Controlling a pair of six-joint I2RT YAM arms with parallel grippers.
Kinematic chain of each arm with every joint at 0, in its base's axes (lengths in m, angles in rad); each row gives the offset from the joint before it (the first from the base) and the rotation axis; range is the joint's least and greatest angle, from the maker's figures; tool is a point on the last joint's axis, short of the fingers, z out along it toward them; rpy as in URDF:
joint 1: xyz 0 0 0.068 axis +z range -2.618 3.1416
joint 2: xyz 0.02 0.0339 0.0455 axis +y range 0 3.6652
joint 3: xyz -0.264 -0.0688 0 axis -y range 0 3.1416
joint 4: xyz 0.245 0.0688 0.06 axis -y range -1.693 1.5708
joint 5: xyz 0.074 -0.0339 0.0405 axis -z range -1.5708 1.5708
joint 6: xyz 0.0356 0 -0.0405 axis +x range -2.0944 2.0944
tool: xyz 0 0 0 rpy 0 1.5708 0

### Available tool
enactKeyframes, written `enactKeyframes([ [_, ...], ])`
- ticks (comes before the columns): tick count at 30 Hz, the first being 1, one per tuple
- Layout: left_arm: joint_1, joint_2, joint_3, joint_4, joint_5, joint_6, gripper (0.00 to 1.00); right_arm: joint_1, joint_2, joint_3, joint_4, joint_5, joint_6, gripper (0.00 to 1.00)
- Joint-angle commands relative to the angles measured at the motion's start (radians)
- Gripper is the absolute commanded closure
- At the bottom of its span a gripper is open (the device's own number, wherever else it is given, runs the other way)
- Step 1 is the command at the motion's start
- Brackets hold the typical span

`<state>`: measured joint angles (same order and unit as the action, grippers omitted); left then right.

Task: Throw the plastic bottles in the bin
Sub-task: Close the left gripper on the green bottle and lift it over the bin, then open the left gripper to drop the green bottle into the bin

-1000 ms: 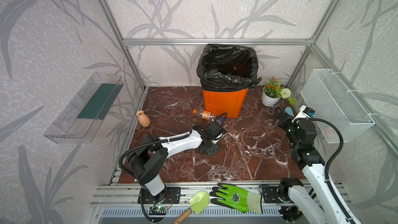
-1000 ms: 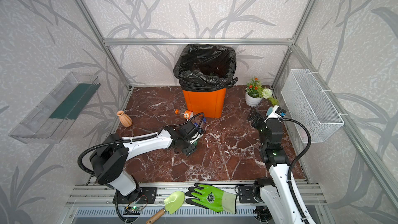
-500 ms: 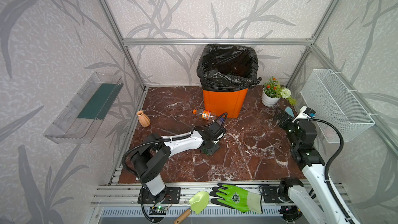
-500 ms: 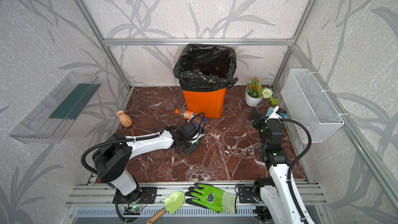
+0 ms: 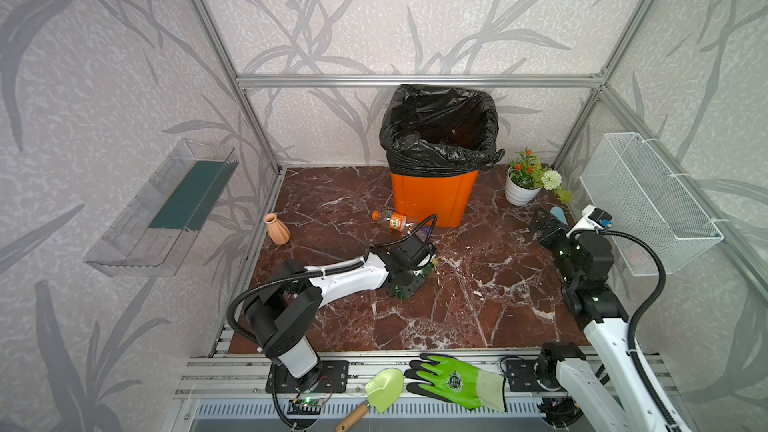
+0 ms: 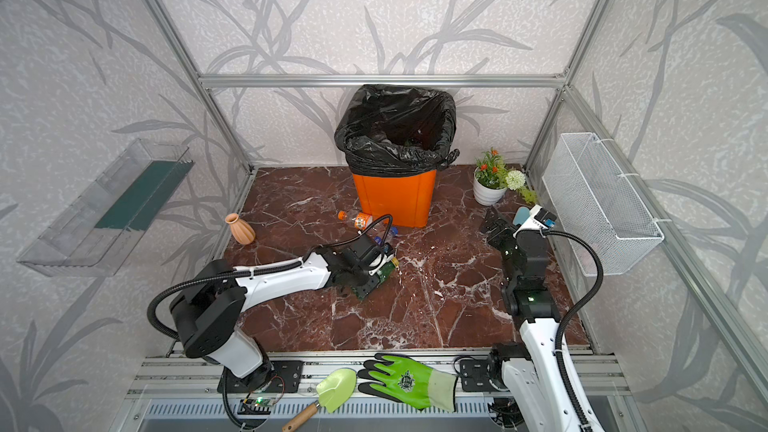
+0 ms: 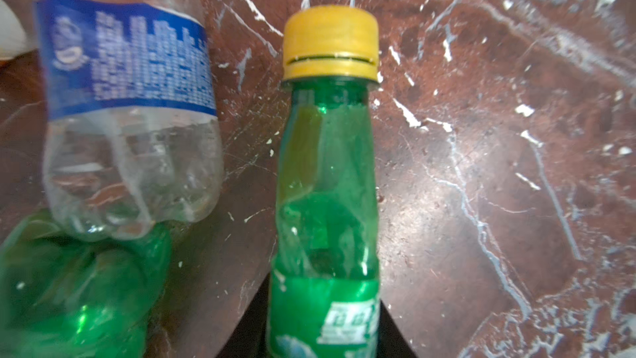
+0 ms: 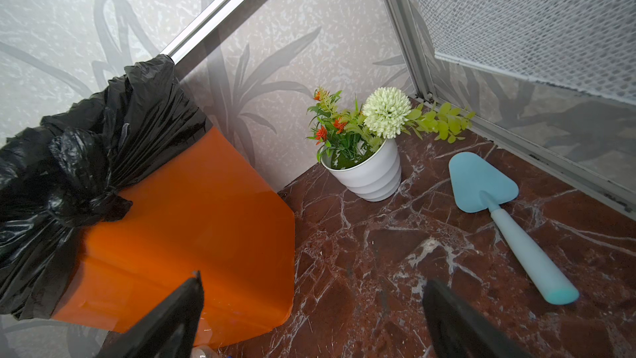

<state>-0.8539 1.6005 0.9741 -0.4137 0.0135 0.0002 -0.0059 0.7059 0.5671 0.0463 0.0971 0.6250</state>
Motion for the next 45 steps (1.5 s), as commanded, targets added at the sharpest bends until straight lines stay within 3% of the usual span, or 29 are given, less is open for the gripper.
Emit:
enactKeyframes([
  [1,-0.004,-0.151,-0.008,0.058,0.001,-0.034,0.73,-0.005,-0.013,-0.01,0.004,0.015,0.007,0.01],
  [8,0.0,-0.561,-0.054,0.251,-0.205,-0.058,0.75,-0.005,-0.016,-0.021,0.014,0.024,0.033,0.01],
  [12,0.006,-0.769,-0.065,0.441,-0.382,0.052,0.75,-0.006,-0.017,-0.022,0.023,0.026,0.042,0.01],
  [14,0.016,-0.838,-0.045,0.547,-0.417,0.134,0.75,-0.007,-0.017,-0.023,0.027,0.025,0.047,0.01],
  [17,0.051,-0.86,-0.01,0.709,-0.375,0.193,0.75,-0.007,-0.019,-0.023,0.035,0.021,0.057,0.01],
  [20,0.131,-0.774,0.05,0.844,-0.261,0.145,0.75,-0.008,-0.017,-0.027,0.045,0.015,0.075,0.01],
  [22,0.195,-0.657,0.148,0.839,-0.168,0.074,0.75,-0.007,-0.019,-0.028,0.05,0.003,0.082,0.0],
  [24,0.237,-0.495,0.312,0.746,-0.084,0.028,0.75,-0.007,-0.026,-0.026,0.049,-0.013,0.079,0.0],
  [27,0.251,-0.203,0.669,0.467,-0.007,-0.015,0.73,-0.008,-0.047,-0.019,0.026,-0.026,0.06,0.0],
  [28,0.254,-0.106,0.809,0.347,0.028,-0.027,0.67,-0.008,-0.058,-0.015,0.008,-0.023,0.05,0.0],
  [31,0.254,0.152,1.198,0.038,0.037,-0.083,0.3,-0.008,-0.094,-0.012,-0.037,0.001,0.025,0.01],
  [33,0.254,0.235,1.332,-0.03,0.02,-0.106,0.18,-0.009,-0.113,-0.01,-0.053,0.013,0.02,0.01],
  [35,0.253,0.252,1.356,-0.004,0.014,-0.098,0.01,-0.012,-0.12,-0.004,-0.059,0.01,-0.016,0.01],
  [39,0.253,0.181,1.242,0.134,0.003,-0.076,0.01,-0.012,-0.104,0.009,-0.064,-0.012,-0.029,0.01],
  [45,0.254,-0.006,0.87,0.382,-0.016,-0.065,0.01,-0.014,-0.06,-0.002,-0.022,-0.05,0.0,0.01],
])
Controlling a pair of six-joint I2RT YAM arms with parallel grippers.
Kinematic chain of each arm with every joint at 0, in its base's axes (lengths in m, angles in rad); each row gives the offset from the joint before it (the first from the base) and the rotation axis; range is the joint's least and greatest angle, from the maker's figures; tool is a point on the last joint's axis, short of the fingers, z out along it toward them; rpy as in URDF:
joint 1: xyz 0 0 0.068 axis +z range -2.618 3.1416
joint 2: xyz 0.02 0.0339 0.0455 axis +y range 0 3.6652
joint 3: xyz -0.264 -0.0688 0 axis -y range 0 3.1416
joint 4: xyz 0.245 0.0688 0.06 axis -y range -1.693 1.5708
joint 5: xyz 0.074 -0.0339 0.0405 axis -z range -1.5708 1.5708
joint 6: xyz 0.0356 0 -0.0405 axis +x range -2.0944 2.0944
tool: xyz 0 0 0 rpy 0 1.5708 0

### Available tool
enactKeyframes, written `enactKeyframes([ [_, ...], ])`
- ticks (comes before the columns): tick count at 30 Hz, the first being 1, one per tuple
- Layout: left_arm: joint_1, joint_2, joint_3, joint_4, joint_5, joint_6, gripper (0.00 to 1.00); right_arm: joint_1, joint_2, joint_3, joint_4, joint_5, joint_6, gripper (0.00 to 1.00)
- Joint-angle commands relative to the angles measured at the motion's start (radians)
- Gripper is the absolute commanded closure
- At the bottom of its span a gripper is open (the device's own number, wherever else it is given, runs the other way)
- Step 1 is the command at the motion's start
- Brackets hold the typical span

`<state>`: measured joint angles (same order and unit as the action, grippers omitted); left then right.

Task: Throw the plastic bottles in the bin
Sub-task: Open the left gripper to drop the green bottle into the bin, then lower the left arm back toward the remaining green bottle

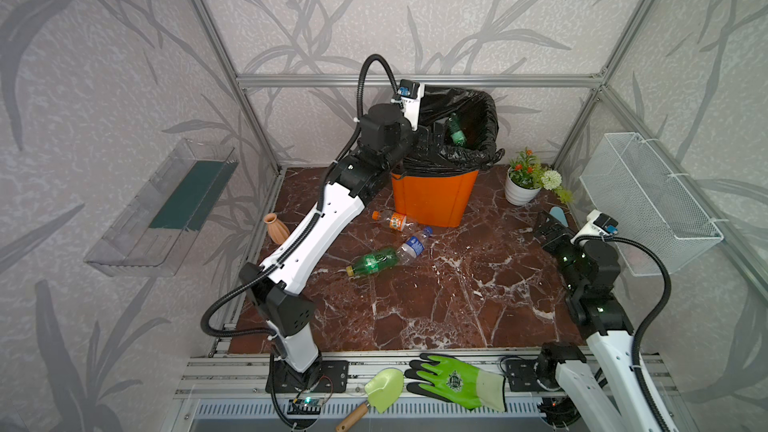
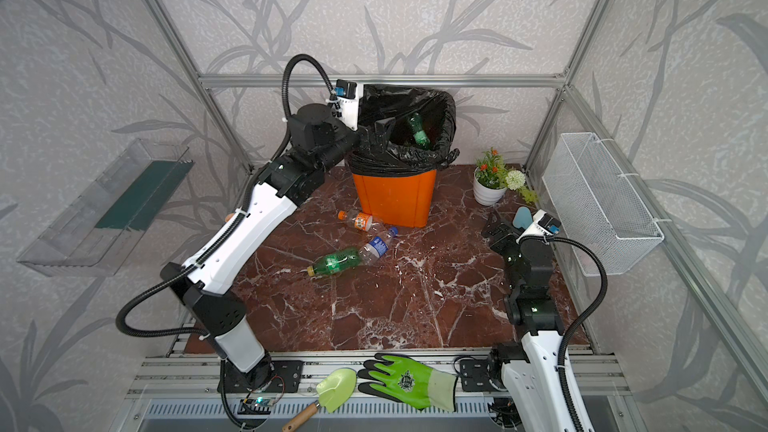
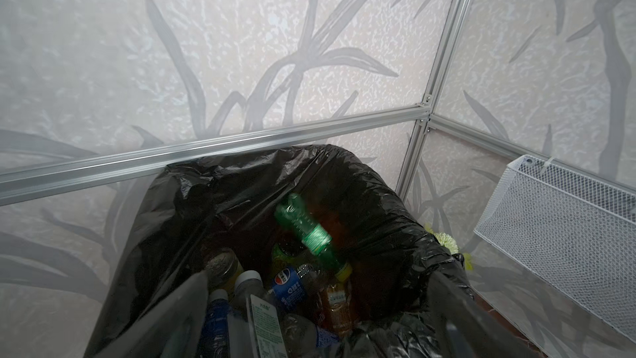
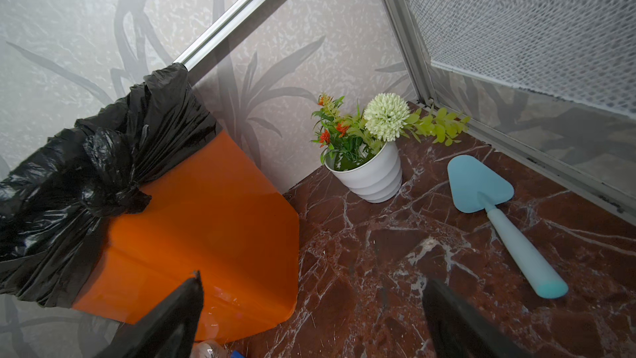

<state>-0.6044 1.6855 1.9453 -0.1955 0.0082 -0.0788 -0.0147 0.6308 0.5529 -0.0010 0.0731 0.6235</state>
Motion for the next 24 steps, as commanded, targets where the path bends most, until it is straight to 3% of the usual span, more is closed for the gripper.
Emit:
enactKeyframes([
  [1,0.003,-0.127,-0.175,0.2,-0.029,0.016,0.01,-0.005,0.024,0.012,0.032,-0.033,0.004,0.0],
  [5,0.005,-0.275,-0.406,0.265,-0.183,-0.007,0.01,-0.005,0.055,0.02,0.053,-0.065,0.004,0.0],
  [10,0.025,-0.414,-0.601,0.153,-0.352,-0.029,0.01,-0.005,0.119,0.017,0.122,-0.166,-0.007,0.02],
  [16,0.052,-0.505,-0.801,-0.058,-0.308,0.031,0.01,-0.004,0.233,0.015,0.197,-0.245,0.08,0.05],
  [20,0.052,-0.44,-0.825,-0.366,-0.298,0.051,0.01,-0.004,0.247,-0.011,0.24,-0.227,0.124,0.05],
  [24,0.039,-0.368,-0.865,-0.53,-0.303,0.091,0.03,-0.004,0.241,-0.027,0.239,-0.201,0.13,0.05],
])
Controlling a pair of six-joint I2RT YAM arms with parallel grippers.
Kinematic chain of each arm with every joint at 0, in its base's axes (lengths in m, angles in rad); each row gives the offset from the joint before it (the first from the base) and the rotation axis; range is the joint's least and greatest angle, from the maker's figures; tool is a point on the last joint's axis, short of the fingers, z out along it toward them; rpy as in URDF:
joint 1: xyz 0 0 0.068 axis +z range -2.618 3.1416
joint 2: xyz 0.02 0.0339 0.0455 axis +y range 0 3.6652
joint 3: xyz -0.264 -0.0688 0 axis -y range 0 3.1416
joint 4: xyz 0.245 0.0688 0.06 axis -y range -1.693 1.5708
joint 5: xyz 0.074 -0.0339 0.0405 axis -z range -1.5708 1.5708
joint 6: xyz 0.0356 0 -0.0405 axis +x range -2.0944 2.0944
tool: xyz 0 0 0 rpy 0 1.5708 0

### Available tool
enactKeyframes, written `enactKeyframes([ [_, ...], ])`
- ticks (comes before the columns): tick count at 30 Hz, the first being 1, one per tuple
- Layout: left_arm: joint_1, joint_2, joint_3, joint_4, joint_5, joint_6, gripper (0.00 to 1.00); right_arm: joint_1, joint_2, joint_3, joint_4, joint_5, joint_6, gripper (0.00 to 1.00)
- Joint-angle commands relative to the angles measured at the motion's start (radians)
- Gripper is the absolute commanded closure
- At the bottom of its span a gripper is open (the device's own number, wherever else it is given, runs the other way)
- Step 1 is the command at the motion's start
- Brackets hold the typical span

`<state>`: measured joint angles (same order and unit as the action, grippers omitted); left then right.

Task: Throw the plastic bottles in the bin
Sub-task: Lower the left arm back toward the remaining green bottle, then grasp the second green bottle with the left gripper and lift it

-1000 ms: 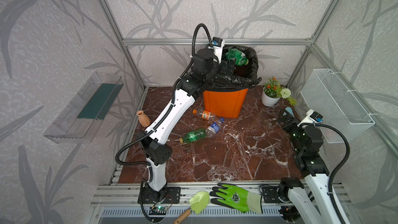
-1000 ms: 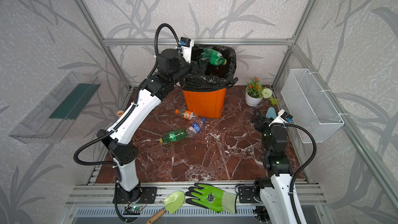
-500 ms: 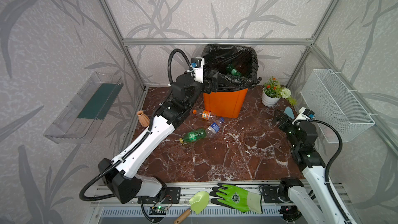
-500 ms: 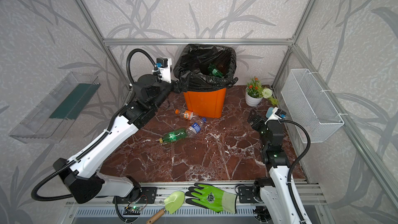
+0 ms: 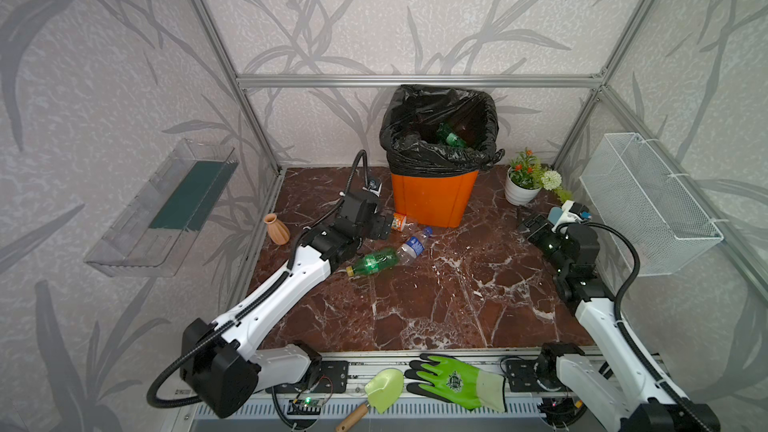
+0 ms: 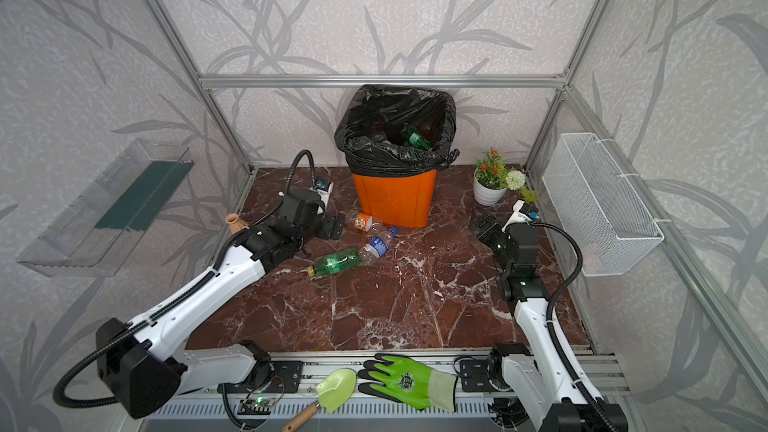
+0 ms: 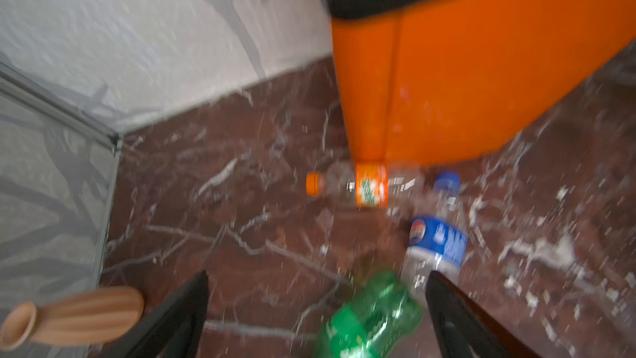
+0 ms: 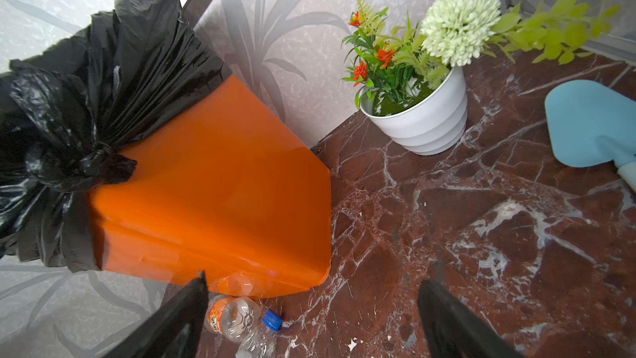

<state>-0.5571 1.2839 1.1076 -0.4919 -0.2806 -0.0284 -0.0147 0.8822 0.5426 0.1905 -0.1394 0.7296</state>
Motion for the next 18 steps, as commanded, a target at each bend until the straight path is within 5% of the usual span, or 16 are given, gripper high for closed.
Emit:
enactKeyframes([
  [1,-0.01,0.043,-0.033,-0.251,-0.016,0.044,0.03,-0.004,-0.011,-0.02,0.046,0.017,0.027,0.05],
  [18,-0.022,0.351,0.007,-0.256,0.117,0.107,0.08,-0.004,-0.061,-0.049,0.021,0.076,0.021,0.03],
])
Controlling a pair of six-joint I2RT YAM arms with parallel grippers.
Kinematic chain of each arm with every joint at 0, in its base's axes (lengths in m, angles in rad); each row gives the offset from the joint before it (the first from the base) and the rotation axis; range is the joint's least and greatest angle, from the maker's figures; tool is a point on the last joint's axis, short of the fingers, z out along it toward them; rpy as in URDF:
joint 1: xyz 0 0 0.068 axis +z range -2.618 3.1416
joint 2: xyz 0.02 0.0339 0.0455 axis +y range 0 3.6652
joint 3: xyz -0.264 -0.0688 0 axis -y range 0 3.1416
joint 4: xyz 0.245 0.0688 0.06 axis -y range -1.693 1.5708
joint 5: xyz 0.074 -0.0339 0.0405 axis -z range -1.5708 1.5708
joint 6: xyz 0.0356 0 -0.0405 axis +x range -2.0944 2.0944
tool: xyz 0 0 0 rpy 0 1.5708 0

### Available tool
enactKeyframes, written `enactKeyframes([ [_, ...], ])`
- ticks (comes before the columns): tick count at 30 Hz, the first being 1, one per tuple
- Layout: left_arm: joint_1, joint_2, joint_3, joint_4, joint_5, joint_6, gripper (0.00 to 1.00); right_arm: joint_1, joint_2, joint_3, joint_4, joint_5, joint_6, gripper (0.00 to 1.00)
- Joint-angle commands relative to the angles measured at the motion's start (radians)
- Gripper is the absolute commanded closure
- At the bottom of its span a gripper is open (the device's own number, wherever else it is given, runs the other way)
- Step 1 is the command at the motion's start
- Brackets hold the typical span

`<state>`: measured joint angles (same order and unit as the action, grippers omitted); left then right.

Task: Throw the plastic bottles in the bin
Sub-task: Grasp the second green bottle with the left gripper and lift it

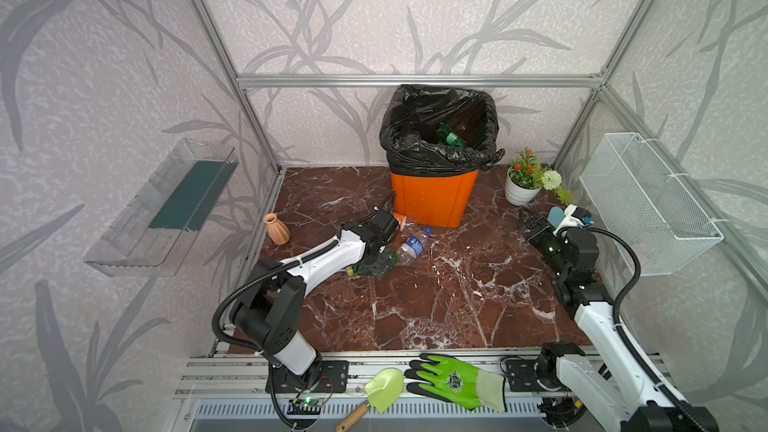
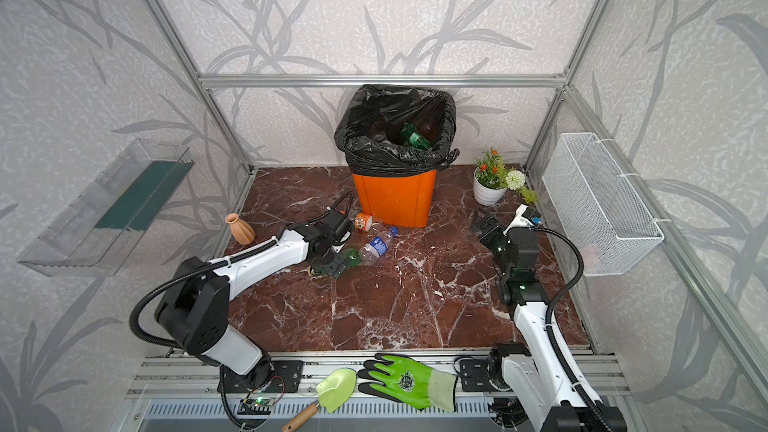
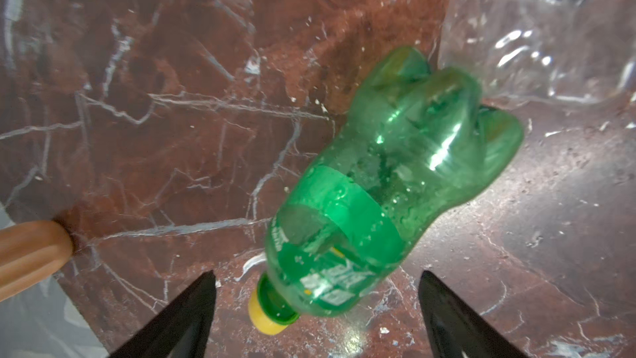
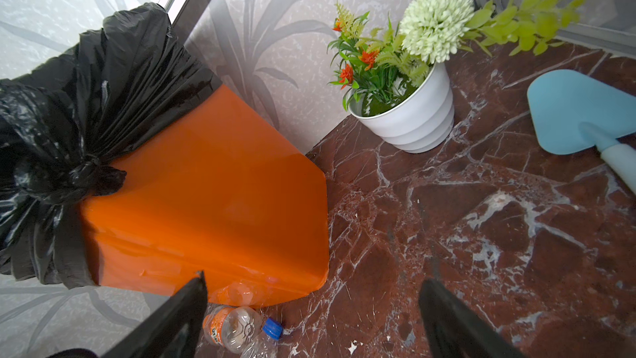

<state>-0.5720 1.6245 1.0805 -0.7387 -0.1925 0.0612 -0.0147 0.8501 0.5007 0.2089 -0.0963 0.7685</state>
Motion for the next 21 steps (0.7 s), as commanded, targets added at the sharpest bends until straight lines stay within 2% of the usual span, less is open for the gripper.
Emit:
enactKeyframes([
  [1,-0.008,0.018,0.032,0.0,0.033,0.017,0.09,-0.004,-0.032,-0.007,-0.003,0.039,-0.022,0.03],
  [6,-0.007,0.063,0.042,0.038,0.053,0.023,0.09,-0.004,-0.031,-0.01,-0.004,0.044,-0.028,0.03],
  [10,-0.008,0.104,0.048,0.046,0.09,0.023,0.15,-0.004,-0.025,-0.01,0.003,0.041,-0.026,0.02],
  [16,-0.009,0.112,0.041,0.036,0.097,0.007,0.35,-0.004,-0.029,-0.011,-0.005,0.054,-0.037,0.02],
  [18,-0.01,0.086,0.036,0.037,0.088,-0.003,0.45,-0.005,-0.031,-0.014,-0.006,0.056,-0.037,0.02],
  [21,-0.011,0.017,0.015,0.047,0.096,-0.019,0.52,-0.005,-0.028,-0.016,-0.005,0.057,-0.035,0.02],
])
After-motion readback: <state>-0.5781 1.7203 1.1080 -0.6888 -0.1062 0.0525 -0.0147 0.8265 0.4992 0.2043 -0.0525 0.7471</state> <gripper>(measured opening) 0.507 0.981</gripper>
